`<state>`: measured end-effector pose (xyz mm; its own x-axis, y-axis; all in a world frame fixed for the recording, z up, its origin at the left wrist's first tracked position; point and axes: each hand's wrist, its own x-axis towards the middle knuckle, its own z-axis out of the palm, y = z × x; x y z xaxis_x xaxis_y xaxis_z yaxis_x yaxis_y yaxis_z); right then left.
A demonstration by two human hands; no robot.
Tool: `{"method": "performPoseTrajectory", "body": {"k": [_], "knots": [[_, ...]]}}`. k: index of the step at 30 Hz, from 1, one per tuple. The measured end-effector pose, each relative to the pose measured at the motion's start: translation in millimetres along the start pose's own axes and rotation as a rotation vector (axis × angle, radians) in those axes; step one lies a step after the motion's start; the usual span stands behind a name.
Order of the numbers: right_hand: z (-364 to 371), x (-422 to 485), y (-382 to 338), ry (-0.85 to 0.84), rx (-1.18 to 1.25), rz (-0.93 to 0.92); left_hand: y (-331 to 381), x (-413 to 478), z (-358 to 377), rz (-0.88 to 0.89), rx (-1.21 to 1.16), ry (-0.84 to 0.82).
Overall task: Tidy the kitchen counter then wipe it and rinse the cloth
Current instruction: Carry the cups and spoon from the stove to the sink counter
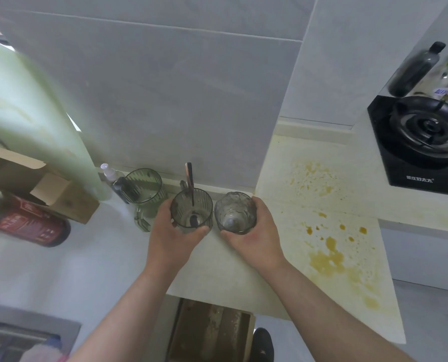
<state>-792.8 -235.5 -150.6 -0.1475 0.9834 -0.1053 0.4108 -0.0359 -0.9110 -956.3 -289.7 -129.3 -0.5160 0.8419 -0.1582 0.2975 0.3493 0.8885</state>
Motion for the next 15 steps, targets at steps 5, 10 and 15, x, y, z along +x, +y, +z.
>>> {"method": "performPoseTrajectory", "body": {"k": [5, 10, 15], "knots": [[-2, -2, 1, -0.021, 0.0, 0.002, 2, -2, 0, 0.013, 0.01, -0.002], [-6, -4, 3, -0.083, -0.052, 0.022, 2, -2, -2, 0.002, 0.029, -0.019], [-18, -14, -7, -0.1, -0.061, 0.044, -2, -7, -12, -0.064, 0.053, -0.085]]}}
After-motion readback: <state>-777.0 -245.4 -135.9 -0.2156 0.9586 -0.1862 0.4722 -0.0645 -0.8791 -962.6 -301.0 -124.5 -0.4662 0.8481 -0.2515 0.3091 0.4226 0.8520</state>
